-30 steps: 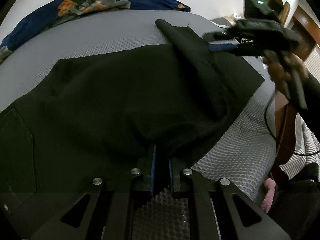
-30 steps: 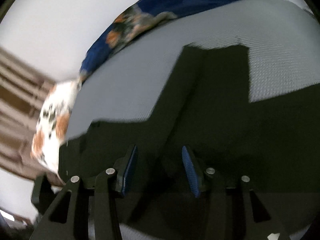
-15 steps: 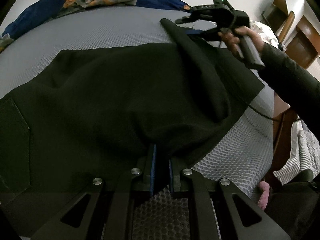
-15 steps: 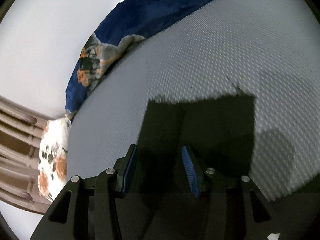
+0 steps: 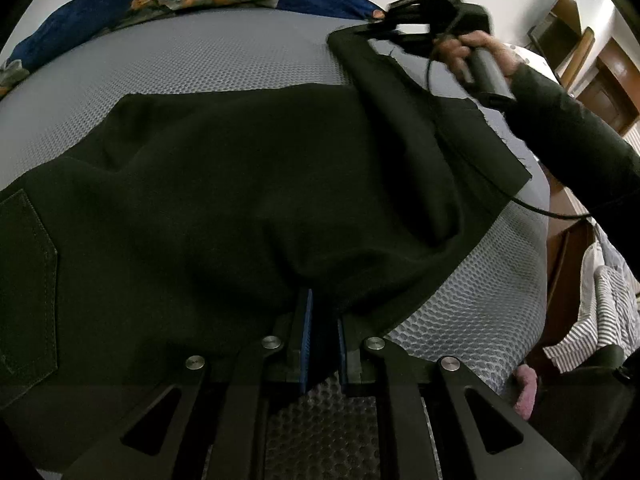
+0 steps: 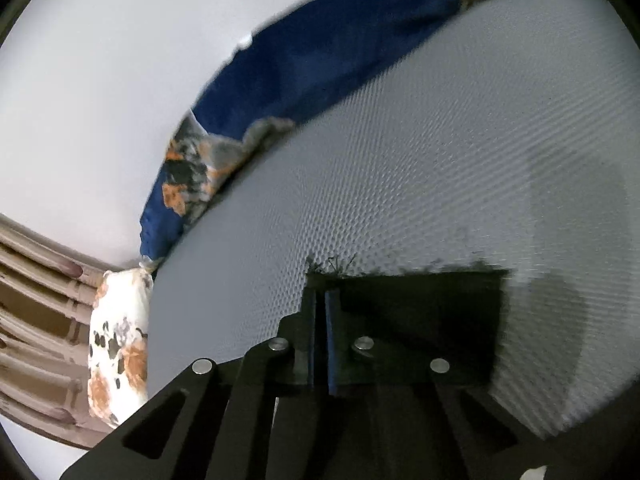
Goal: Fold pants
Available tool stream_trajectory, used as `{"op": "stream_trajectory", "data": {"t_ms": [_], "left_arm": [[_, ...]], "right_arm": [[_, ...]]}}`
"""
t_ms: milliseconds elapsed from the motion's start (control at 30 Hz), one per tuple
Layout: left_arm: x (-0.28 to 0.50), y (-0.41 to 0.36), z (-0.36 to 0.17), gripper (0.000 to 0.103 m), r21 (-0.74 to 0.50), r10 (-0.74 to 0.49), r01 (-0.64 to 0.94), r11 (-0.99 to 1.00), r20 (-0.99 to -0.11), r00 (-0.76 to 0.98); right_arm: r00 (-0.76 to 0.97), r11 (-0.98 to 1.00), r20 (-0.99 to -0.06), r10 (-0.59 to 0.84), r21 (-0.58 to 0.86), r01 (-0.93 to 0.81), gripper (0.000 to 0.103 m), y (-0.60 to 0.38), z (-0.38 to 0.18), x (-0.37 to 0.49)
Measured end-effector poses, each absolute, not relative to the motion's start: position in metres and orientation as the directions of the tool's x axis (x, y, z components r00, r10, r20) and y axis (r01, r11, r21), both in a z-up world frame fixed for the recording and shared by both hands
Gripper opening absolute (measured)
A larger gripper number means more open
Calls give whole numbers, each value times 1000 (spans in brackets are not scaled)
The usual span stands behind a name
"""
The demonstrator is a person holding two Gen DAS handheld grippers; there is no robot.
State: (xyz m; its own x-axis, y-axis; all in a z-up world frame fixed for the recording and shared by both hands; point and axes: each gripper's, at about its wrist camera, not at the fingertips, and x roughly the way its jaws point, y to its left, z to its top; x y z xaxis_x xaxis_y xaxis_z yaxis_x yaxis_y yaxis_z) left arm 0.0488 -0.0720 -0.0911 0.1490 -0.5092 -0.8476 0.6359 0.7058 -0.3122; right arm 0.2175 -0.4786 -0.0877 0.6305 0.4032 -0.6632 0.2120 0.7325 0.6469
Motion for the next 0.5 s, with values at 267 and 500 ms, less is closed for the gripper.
{"op": "stream_trajectory", "data": {"t_ms": [267, 500], "left_arm": [[51, -72, -91, 11, -316, -520, 640, 701, -840, 154], [46, -73, -90, 11, -292, -511, 658, 695, -843, 166]], "right_arm": [[743, 748, -650, 162, 571, 337, 2, -540, -28, 77], [688, 667, -726, 23, 523, 530, 2, -564, -59, -37]]}}
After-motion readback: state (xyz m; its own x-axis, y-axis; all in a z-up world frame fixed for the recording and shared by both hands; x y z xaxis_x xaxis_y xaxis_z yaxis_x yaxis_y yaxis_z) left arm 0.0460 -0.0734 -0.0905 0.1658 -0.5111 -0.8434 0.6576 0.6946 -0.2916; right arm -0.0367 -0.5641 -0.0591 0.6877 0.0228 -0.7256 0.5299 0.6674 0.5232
